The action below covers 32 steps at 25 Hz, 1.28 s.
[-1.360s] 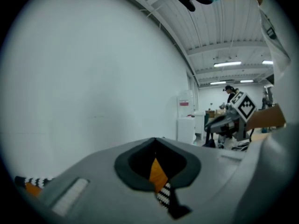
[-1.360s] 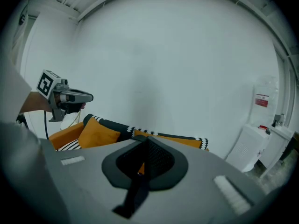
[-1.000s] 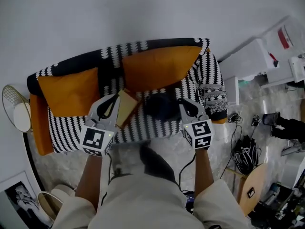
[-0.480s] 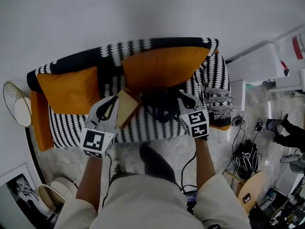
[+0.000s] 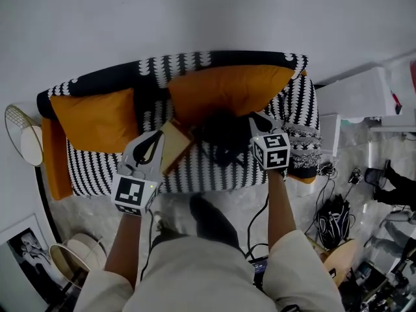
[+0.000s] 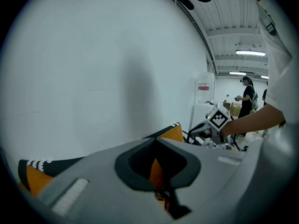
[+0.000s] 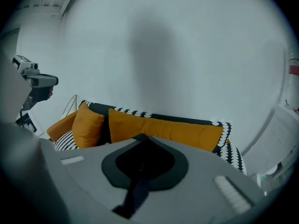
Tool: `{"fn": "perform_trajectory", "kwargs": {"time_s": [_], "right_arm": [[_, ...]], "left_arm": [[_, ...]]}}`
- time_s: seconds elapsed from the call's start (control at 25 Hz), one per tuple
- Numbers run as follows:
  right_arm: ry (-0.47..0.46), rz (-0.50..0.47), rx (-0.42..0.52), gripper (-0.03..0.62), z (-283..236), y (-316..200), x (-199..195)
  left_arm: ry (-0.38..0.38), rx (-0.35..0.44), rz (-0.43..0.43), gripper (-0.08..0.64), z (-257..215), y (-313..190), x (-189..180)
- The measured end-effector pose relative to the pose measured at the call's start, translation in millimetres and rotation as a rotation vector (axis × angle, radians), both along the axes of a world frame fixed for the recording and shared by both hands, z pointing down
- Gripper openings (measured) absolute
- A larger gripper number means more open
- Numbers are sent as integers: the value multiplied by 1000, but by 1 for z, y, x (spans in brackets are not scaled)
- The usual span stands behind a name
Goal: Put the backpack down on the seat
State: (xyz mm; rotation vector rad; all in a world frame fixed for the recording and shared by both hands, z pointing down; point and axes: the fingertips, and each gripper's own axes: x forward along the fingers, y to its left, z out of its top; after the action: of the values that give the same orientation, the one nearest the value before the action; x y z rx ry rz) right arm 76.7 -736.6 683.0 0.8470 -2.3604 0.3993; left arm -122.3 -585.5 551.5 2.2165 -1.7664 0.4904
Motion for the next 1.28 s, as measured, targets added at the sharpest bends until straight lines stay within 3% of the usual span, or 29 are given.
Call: {"fn": "perform_trajectory", "kwargs": {"time_s": [0.4,0.6,0.88,1.28], "right_arm": [[8,135,-49,30,47,-59,0],[52,194,-101,141,75,-60,13],[52,217,-94,207,65,-50,26],[35,227,-62,227,30,0,41]], "left_arm": [[9,-37,-17,2,17,0,-4],[4,-49,-29,2,18,8,-7],[2,-49,-43,2,18,21,-12],[8,-6,25,2,0,50,10]]}}
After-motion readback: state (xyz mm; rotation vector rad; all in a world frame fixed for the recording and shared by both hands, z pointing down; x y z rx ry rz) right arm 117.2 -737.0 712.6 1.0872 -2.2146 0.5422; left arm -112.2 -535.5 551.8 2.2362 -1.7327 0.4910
